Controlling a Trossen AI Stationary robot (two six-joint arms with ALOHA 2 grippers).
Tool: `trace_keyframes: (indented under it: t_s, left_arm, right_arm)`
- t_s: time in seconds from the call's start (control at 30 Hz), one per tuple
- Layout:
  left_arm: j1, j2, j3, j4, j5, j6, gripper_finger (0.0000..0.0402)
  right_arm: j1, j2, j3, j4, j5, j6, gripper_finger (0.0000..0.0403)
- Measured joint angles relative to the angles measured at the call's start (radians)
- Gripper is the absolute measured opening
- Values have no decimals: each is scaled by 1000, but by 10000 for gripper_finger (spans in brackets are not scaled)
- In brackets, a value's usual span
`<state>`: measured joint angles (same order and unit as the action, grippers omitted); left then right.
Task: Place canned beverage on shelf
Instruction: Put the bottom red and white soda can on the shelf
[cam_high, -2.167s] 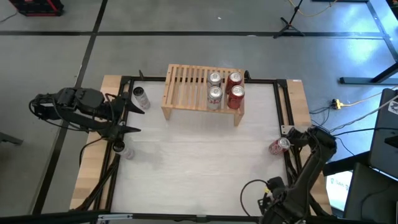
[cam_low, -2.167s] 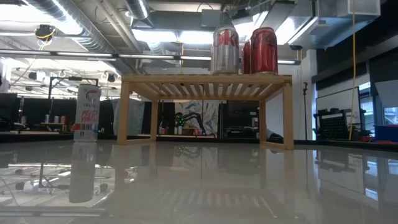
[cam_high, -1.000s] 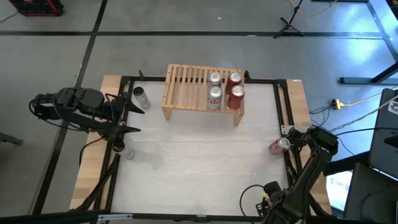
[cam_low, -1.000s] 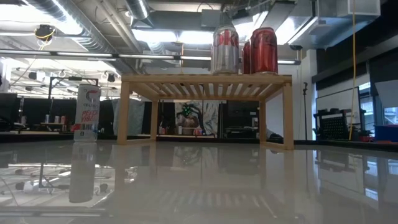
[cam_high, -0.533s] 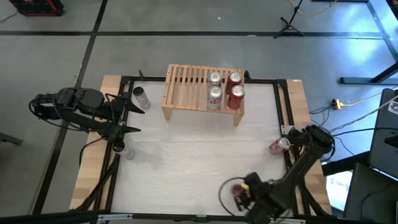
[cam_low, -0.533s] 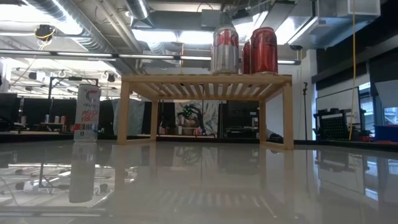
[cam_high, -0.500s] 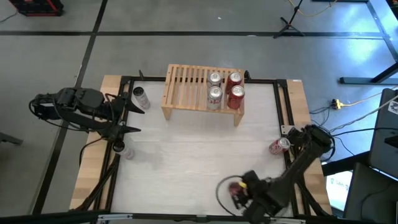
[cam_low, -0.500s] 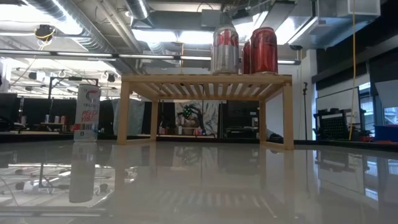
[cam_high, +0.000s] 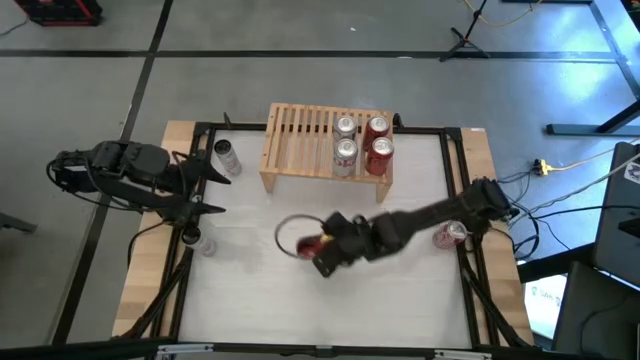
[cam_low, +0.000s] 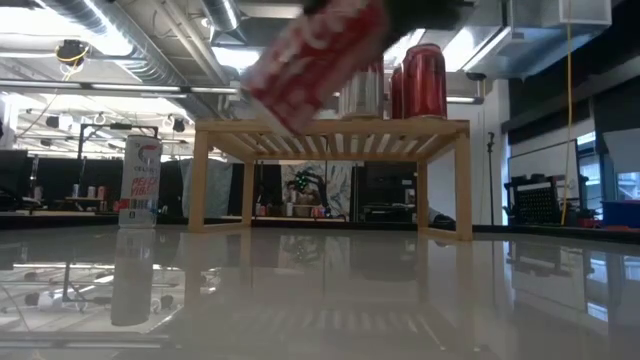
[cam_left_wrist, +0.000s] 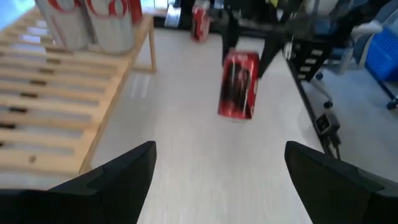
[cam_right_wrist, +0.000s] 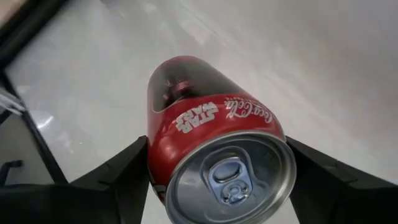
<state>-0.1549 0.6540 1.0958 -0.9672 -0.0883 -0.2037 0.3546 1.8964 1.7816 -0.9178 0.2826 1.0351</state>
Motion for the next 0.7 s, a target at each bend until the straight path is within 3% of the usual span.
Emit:
trace_keyframes:
  t_s: [0.2, 0.37, 0.53, 0.7]
  left_arm:
    - [-1, 0, 0, -59, 0, -22, 348]
    - [-1, 0, 0, -62, 0, -22, 348]
    - [-1, 0, 0, -62, -8, -4, 348]
    - [-1, 0, 0, -62, -31, 1, 348]
  right_arm:
    - [-82, 35, 137, 57, -23, -263, 284]
    - [-130, 138, 318, -69, -115, -377, 284]
    - [-160, 233, 454, -255, -169, -401, 284]
    - [-168, 289, 478, -354, -181, -365, 284]
